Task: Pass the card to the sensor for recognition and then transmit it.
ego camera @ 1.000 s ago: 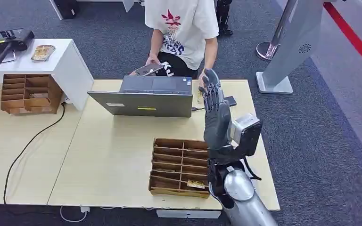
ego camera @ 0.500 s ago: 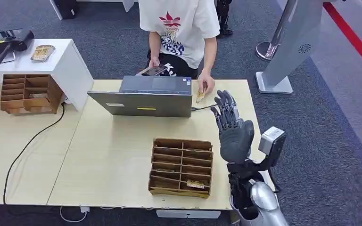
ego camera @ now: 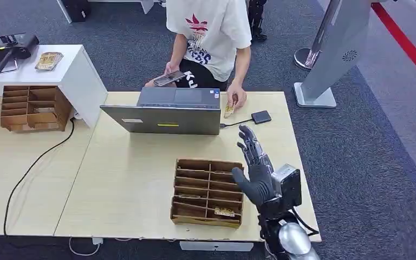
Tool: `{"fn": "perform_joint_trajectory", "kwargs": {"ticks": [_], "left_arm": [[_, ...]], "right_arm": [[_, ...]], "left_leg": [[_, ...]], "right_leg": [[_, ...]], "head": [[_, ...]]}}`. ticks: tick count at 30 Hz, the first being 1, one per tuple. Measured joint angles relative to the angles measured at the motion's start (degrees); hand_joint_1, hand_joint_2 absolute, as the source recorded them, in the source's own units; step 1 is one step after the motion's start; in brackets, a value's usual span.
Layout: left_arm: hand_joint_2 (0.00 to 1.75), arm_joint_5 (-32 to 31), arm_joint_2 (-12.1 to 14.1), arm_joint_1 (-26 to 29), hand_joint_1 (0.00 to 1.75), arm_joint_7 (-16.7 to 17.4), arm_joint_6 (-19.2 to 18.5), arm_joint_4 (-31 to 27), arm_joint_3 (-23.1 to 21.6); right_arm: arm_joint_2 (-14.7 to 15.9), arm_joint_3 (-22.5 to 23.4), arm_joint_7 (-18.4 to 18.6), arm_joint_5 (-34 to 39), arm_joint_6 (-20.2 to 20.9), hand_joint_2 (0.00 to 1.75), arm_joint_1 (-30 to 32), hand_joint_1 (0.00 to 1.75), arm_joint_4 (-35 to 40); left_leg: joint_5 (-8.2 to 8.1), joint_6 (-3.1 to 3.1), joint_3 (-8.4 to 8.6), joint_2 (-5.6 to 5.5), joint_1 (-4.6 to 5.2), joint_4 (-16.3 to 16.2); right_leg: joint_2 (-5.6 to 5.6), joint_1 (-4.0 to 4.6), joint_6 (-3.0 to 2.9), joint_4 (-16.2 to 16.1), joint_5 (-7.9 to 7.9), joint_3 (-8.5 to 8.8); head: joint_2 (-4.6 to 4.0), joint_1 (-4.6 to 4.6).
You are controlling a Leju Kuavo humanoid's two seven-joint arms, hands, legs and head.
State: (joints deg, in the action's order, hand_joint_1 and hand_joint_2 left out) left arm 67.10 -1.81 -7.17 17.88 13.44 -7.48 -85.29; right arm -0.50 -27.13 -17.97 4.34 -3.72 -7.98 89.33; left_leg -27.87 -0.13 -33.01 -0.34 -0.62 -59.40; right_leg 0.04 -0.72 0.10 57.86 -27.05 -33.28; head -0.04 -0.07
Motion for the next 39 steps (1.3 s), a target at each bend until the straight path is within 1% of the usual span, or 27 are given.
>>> {"fn": "perform_joint_trajectory", "kwargs": {"ticks": [3, 7, 9, 13, 19, 20, 21, 22, 27, 29, 31, 34, 37, 38, 39], "left_arm": [[1.75, 0.28, 0.02, 0.0, 0.0, 0.07, 0.0, 0.0, 0.0], [1.75, 0.35, 0.02, -0.01, 0.0, 0.3, 0.13, 0.0, -0.15], [1.75, 0.35, 0.02, -0.01, 0.0, 0.61, 0.22, 0.0, -0.35], [1.75, -0.19, 0.02, -0.02, 0.0, 1.05, 0.24, 0.0, -0.76], [1.75, -1.29, -0.35, -0.01, 0.0, 1.7, 0.57, 0.0, -1.79], [1.75, -1.42, -0.46, -0.01, 0.0, 1.84, 0.77, 0.0, -1.95], [1.75, -1.55, -0.55, -0.01, 0.0, 1.9, 0.92, 0.0, -2.03], [1.75, -1.68, -0.59, -0.02, 0.0, 1.92, 0.98, 0.0, -2.16], [1.75, -1.71, -0.61, -0.02, 0.0, 1.95, 0.98, 0.0, -2.21], [1.75, -1.86, -0.68, -0.02, 0.0, 1.99, 1.03, 0.0, -2.34], [1.75, -2.49, -0.85, -0.03, 0.0, 2.03, 1.14, 0.0, -2.54], [1.75, -2.84, -0.87, -0.04, 0.0, 2.21, 1.12, 0.0, -2.73], [1.75, -2.84, -0.9, -0.04, 0.0, 2.27, 1.11, 0.0, -2.8], [1.75, -2.82, -0.9, -0.04, 0.0, 2.32, 1.14, 0.0, -2.8], [1.75, -2.8, -0.9, -0.04, 0.0, 2.32, 1.11, 0.0, -2.82]], "right_arm": [[0.0, -1.88, -0.9, -7.76, -5.6, 1.75, 0.53, 0.0, -0.02], [0.0, -4.61, -1.51, -21.05, -15.79, 1.75, 1.29, 0.0, 0.02], [0.0, -5.5, -1.57, -24.68, -18.83, 1.75, 1.55, 0.0, 0.09], [0.0, -6.75, -0.48, -33.18, -25.32, 1.75, 2.25, 0.0, 0.11], [0.0, -7.28, 1.86, -43.0, -31.2, 1.75, 3.48, 0.0, 0.11], [0.0, -7.3, 2.1, -44.35, -31.82, 1.75, 3.8, 0.45, 0.11], [0.02, -7.3, 2.66, -45.95, -32.28, 1.75, 4.03, 1.66, 0.09], [0.02, -7.3, 3.41, -47.87, -32.73, 1.75, 4.14, 1.75, 0.05], [0.02, -7.32, 3.65, -48.46, -32.87, 1.75, 4.15, 1.75, 0.02], [0.02, -7.32, 4.27, -50.16, -33.22, 1.75, 4.13, 1.75, -0.09], [0.04, -7.67, 6.89, -55.93, -34.2, 1.75, 4.11, 1.75, -1.01], [0.07, -7.74, 8.5, -59.13, -34.51, 1.75, 4.11, 1.75, -1.7], [0.11, -7.74, 9.31, -61.22, -34.55, 1.75, 4.11, 1.75, -2.36], [0.11, -7.74, 9.64, -61.78, -34.55, 1.75, 4.11, 1.71, -2.56], [0.11, -7.71, 9.86, -62.22, -34.57, 1.75, 4.11, 1.71, -2.78]], "left_leg": [[0.0, 0.0, 0.0, 0.0, 0.0, 0.0], [0.0, 0.0, 0.0, 0.0, 0.0, 0.0], [0.0, 0.0, 0.0, 0.0, 0.0, 0.0], [0.0, 0.0, 0.0, 0.0, 0.01, 0.0], [0.0, 0.0, 0.0, 0.0, 0.01, 0.0], [0.0, 0.0, 0.0, 0.0, 0.01, 0.0], [0.0, 0.0, 0.0, 0.0, 0.0, 0.0], [0.0, 0.0, 0.0, 0.0, 0.01, 0.0], [0.0, 0.0, 0.0, 0.0, 0.01, 0.0], [0.0, 0.0, 0.0, 0.01, 0.01, 0.0], [0.0, 0.0, 0.0, 0.0, 0.0, 0.01], [0.0, 0.0, 0.0, 0.0, 0.0, 0.0], [0.0, 0.0, 0.0, 0.01, 0.01, 0.0], [0.0, 0.0, 0.0, 0.0, 0.01, 0.0], [0.0, 0.0, 0.0, 0.0, 0.01, 0.0]], "right_leg": [[0.0, 0.0, 0.0, 0.0, 0.0, 0.0], [0.0, 0.0, 0.0, 0.0, 0.0, 0.0], [0.0, 0.0, 0.0, 0.0, 0.0, 0.0], [0.0, 0.0, 0.01, 0.0, 0.0, 0.0], [-0.01, 0.0, 0.0, 0.0, 0.0, 0.01], [0.0, 0.0, 0.0, 0.0, 0.0, 0.01], [0.0, 0.0, 0.0, 0.0, 0.0, 0.01], [0.0, 0.0, 0.0, 0.0, 0.0, 0.0], [0.0, 0.0, 0.0, 0.0, 0.0, 0.0], [0.0, 0.0, 0.0, 0.0, 0.0, 0.0], [0.0, 0.0, 0.0, 0.0, 0.0, 0.0], [0.0, 0.0, 0.0, 0.0, 0.0, 0.0], [0.0, 0.0, 0.0, 0.0, 0.0, 0.01], [0.0, 0.0, 0.0, 0.0, 0.0, 0.01], [0.0, 0.0, 0.0, 0.0, 0.0, 0.0]], "head": [[0.0, 0.0], [0.0, 0.0], [0.0, 0.0], [0.0, 0.0], [0.0, 0.0], [0.0, 0.0], [0.0, 0.0], [0.0, 0.0], [0.0, 0.0], [0.0, 0.0], [0.0, 0.0], [0.0, 0.0], [0.0, 0.0], [0.0, 0.0], [0.0, 0.0]]}}
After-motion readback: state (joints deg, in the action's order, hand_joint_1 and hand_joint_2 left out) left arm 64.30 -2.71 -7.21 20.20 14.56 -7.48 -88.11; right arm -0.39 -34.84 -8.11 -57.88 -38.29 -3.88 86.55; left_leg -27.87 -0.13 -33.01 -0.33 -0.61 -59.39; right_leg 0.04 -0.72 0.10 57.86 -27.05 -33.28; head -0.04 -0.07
